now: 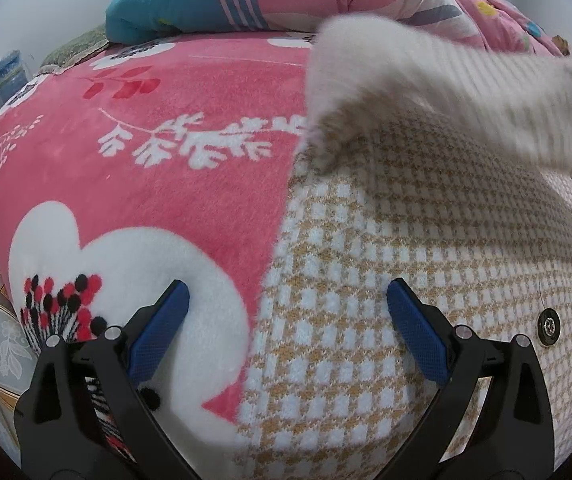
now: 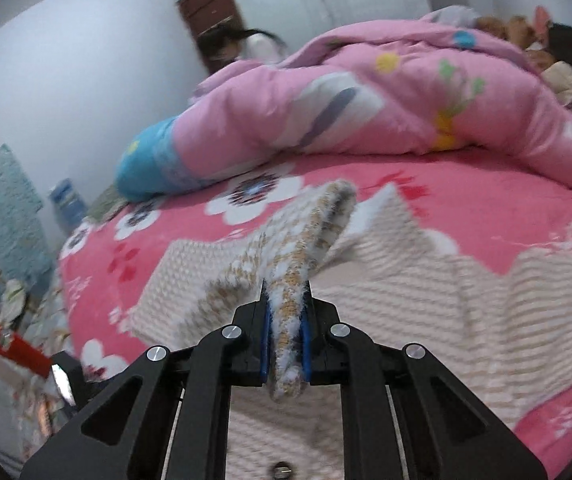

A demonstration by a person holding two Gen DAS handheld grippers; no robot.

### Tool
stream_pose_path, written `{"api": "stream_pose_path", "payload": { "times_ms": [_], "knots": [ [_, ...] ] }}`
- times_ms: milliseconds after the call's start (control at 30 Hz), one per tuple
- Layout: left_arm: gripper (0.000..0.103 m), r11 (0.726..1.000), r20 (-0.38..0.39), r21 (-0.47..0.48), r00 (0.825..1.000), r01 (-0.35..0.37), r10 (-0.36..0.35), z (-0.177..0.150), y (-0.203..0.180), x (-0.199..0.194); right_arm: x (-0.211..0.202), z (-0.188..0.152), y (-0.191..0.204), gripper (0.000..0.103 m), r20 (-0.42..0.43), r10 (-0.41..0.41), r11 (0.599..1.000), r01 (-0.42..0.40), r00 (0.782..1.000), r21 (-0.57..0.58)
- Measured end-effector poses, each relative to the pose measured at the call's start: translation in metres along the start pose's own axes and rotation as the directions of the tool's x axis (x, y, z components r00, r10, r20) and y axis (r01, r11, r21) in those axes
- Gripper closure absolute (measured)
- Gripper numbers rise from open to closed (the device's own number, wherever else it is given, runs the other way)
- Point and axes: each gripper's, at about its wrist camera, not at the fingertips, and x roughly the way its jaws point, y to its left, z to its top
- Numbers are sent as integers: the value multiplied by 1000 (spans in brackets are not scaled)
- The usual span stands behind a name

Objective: Fold large clothes

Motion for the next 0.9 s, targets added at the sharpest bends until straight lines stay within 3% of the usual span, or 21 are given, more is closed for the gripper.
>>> {"api": "stream_pose_path", "payload": {
  "times_ms": [133,300,367,433,500,600,700,733,833,900],
  "knots": [
    [7,1000,-1,3,1000,-3,3,0,0,0,-3,1,-27,91,11,-81,997,81,997,9],
    [7,1000,-2,3,1000,-6,6,0,0,1,28,-18,-65,90,-68,-175,984,177,982,25],
    [7,1000,3,-1,1000,-6,6,0,0,1,50,-28,-75,80,-112,-261,965,262,959,-9],
    [7,1000,3,-1,1000,-4,4,0,0,1,76,-40,-88,72,-181,-367,930,364,912,-49],
    [7,1000,6,0,1000,2,-2,0,1,0,77,-42,-99,72,-191,-420,906,423,887,-24],
    [7,1000,11,-1,1000,6,-6,-1,1,0,58,-38,-96,65,-118,-378,923,384,918,33],
    [7,1000,16,0,1000,2,-2,-2,2,0,46,-37,-68,58,-36,-304,952,302,952,-41],
    [7,1000,19,0,1000,3,-3,-3,2,-1,48,-39,-59,51,-36,-278,959,275,960,-71],
    [7,1000,23,-1,1000,4,-4,-5,3,-2,69,-55,-39,48,-92,-213,966,195,973,-172],
    [7,1000,19,-1,1000,4,-4,-5,3,-2,97,-71,-42,48,-212,-241,958,197,947,-207]
  ]
}}
